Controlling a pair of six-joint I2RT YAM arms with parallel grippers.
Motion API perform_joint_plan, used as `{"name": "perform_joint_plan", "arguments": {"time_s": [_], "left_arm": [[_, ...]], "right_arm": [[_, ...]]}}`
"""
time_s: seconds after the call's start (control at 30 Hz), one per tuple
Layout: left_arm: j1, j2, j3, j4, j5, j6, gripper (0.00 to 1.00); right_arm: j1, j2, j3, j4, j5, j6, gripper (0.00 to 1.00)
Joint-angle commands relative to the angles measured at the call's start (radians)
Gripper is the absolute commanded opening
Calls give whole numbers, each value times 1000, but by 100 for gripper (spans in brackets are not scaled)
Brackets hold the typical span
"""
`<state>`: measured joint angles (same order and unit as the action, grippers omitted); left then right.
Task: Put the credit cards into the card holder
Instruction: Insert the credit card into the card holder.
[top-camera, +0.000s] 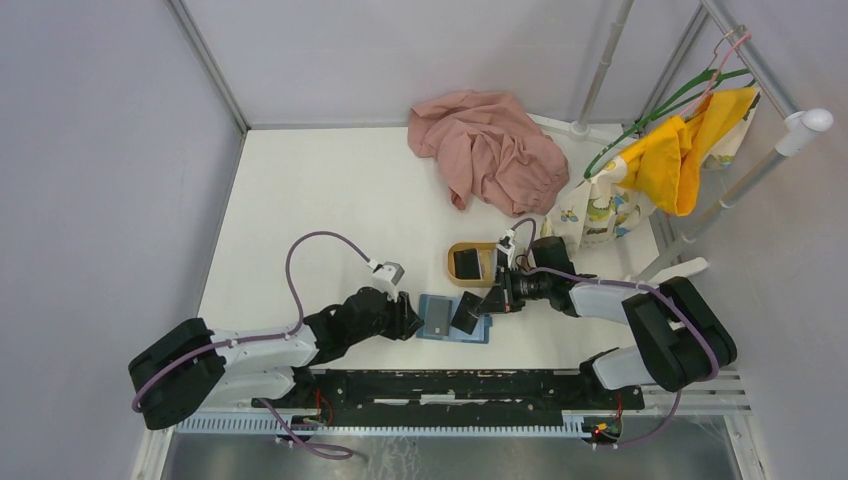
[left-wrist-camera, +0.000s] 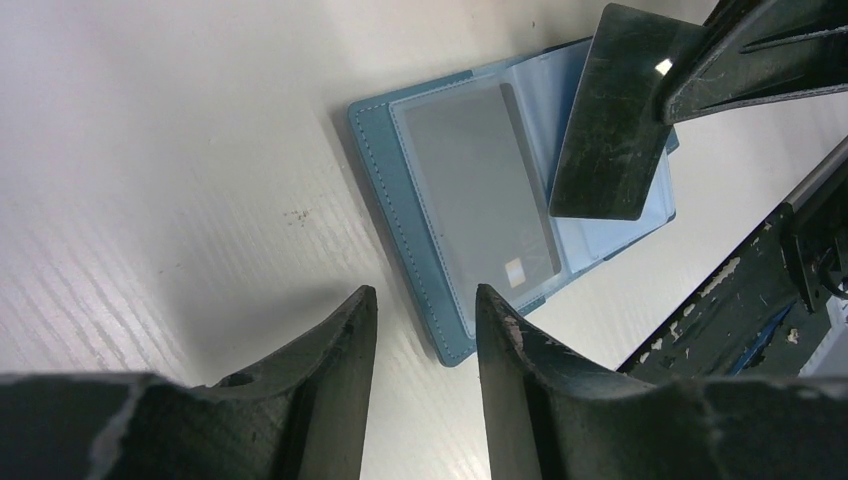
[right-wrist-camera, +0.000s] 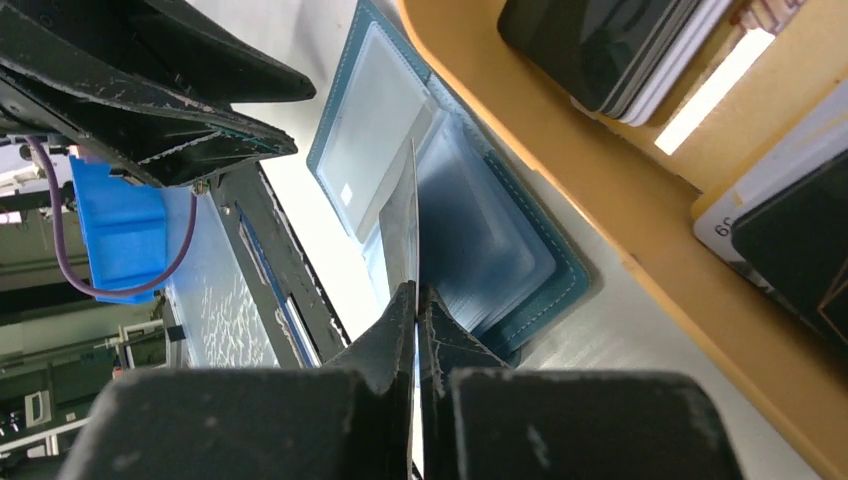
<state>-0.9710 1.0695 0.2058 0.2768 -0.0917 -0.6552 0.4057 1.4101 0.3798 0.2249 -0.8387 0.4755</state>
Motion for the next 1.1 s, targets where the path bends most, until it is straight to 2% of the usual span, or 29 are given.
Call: {"name": "perform_joint_plan", "arguments": {"time_s": [0.0, 0.37, 0.67, 1.07], "left_arm": [[-1, 36, 41, 88, 16, -39, 47], [-1, 128, 66, 132, 42, -26, 40], [-3, 187, 78, 163, 72, -11, 34], [-2, 205, 80, 188, 87, -16, 28]], "right_arm": [[-1, -22, 15, -19, 78, 36, 0], [8, 13, 81, -154, 40, 7, 0], [20, 66, 108, -165, -10, 17, 0], [27, 58, 111, -206, 30, 37, 0]]}}
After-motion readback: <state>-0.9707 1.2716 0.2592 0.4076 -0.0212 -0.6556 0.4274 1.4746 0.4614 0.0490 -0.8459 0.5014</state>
